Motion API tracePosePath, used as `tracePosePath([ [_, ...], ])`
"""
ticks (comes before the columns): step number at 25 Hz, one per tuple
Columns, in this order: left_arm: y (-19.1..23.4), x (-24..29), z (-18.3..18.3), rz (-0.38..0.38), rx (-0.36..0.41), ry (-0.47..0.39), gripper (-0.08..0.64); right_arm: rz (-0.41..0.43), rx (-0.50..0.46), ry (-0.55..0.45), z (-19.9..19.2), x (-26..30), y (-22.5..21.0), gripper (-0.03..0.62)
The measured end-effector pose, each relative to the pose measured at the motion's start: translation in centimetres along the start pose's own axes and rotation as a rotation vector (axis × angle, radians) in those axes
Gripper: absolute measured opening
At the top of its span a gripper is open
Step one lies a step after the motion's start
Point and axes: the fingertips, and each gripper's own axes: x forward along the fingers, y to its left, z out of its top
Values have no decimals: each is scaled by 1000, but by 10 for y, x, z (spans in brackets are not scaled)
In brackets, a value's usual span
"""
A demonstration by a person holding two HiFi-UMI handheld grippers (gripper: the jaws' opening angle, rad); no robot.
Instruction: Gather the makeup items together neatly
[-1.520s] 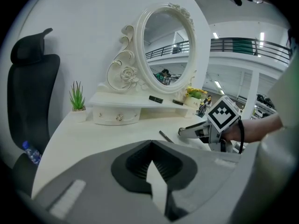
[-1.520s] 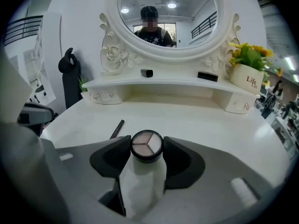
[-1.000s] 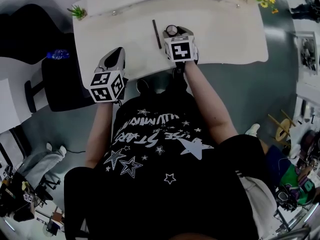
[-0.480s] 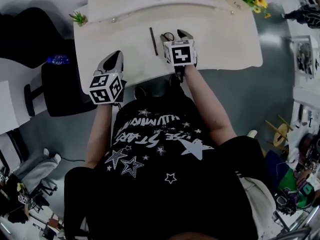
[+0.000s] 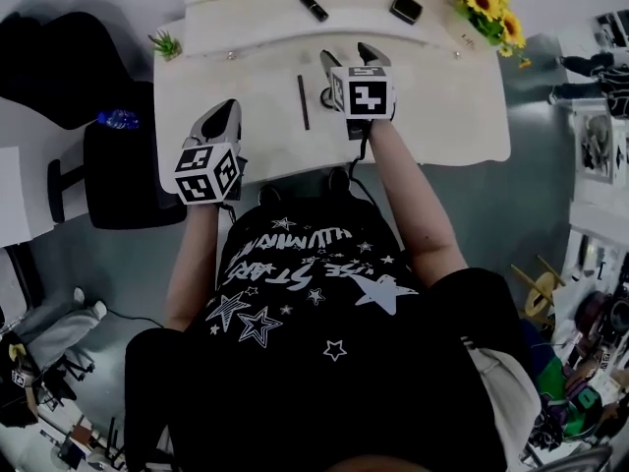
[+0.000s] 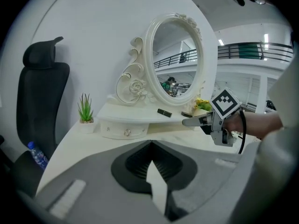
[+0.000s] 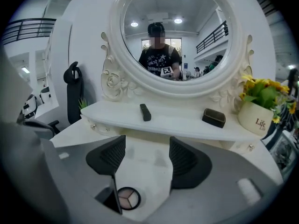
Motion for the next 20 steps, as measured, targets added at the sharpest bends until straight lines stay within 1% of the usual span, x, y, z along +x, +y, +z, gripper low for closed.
tracePosePath([
  [6,7,9,15,44,-14,-25,0,45,-33,-27,32,19,0,314],
  [11,12,17,23,68,-27,-36,0,72,-58,-28,50,38,1,309],
  [17,19,22,24,96,-44,-31,0,101,-71,-6,59,59,6,284],
  [20,22,23,23,109,-53,-26,0,115,-79,1,59,68,8,256],
])
